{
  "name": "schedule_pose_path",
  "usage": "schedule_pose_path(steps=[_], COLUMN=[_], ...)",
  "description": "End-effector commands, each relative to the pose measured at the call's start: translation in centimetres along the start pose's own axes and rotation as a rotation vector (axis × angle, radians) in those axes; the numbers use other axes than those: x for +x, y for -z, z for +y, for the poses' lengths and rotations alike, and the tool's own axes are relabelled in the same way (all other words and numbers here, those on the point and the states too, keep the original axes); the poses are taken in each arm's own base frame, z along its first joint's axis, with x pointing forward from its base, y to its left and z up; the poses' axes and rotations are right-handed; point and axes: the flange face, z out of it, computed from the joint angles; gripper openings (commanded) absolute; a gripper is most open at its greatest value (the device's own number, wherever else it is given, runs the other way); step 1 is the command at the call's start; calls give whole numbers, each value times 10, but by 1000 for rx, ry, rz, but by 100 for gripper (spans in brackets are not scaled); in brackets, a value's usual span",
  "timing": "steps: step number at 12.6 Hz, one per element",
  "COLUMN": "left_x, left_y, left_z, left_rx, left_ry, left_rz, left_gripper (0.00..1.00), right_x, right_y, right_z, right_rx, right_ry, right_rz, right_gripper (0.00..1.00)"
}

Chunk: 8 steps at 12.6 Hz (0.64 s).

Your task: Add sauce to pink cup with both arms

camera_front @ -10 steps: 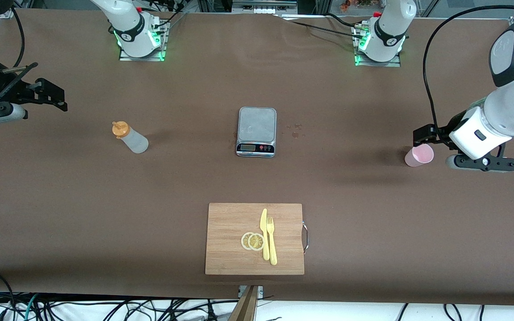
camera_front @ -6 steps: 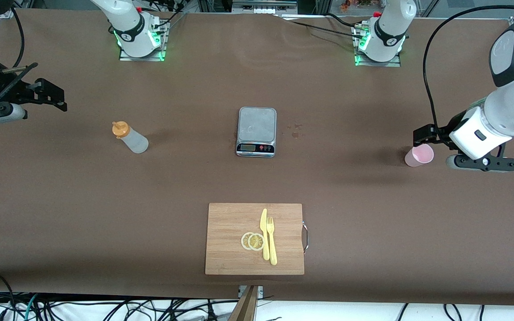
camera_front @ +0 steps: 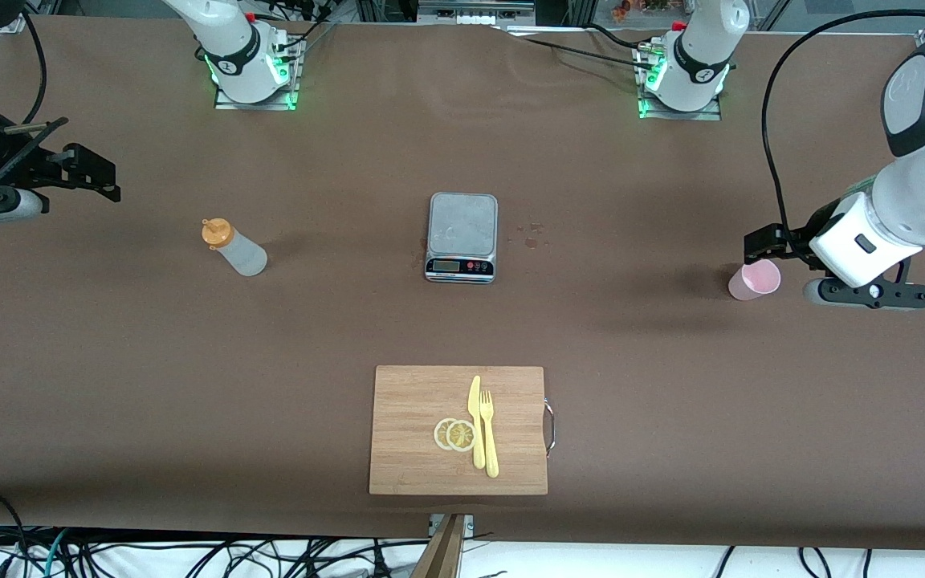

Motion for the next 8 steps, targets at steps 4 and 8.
schedule_pose_path(steps=[4,8], left_x=[-1,0], left_y=[6,5], left_z=[-3,-7], left_rx=[-8,-9], left_ry=[-13,-7], left_rz=[3,4], left_gripper=[100,100], right_x=[-6,-4], right_y=[2,2], right_z=[-14,-15], right_rx=[-2,-4], right_ry=[-54,-51], right_rz=[-29,-24], right_gripper=[100,100])
